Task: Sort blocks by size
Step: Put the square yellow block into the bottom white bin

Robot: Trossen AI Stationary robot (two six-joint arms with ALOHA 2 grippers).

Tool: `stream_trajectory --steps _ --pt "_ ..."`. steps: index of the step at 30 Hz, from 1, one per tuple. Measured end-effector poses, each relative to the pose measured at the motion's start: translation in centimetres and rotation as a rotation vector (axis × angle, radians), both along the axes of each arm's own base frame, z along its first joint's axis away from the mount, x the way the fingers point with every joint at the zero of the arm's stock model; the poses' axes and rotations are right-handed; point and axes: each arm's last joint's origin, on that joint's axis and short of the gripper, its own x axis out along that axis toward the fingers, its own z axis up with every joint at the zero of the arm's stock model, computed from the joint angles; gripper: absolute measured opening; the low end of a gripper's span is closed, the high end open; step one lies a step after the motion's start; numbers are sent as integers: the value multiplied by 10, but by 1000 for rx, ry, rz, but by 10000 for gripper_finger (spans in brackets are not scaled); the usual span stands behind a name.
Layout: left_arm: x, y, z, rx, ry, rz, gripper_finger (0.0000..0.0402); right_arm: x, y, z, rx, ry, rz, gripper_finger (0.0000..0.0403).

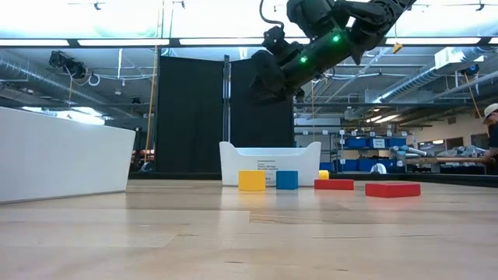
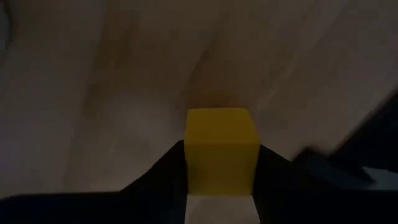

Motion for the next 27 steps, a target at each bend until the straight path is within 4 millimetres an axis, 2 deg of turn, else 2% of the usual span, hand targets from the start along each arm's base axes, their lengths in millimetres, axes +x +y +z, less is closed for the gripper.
stream_trajectory --steps 2,5,8,11,15,20,23,27 --pt "2 0 16 18 -53 -2 137 1 3 2 -14 -15 14 240" --pt "6 3 51 92 -207 15 137 3 7 5 -38 -45 34 242" --pt "5 14 90 235 -374 41 137 5 11 9 -73 -69 48 241" --pt "-4 32 113 378 -439 71 137 1 12 18 -121 -72 44 239" --pt "-13 59 108 506 -402 111 137 -13 12 38 -130 -68 43 238" --pt "-23 94 86 489 -428 196 137 -40 5 61 -134 0 19 238" --pt "-32 115 71 463 -445 246 137 -57 -11 67 -124 63 -35 238" --pt "-42 137 55 419 -437 309 137 -79 -45 60 -71 201 -159 239"
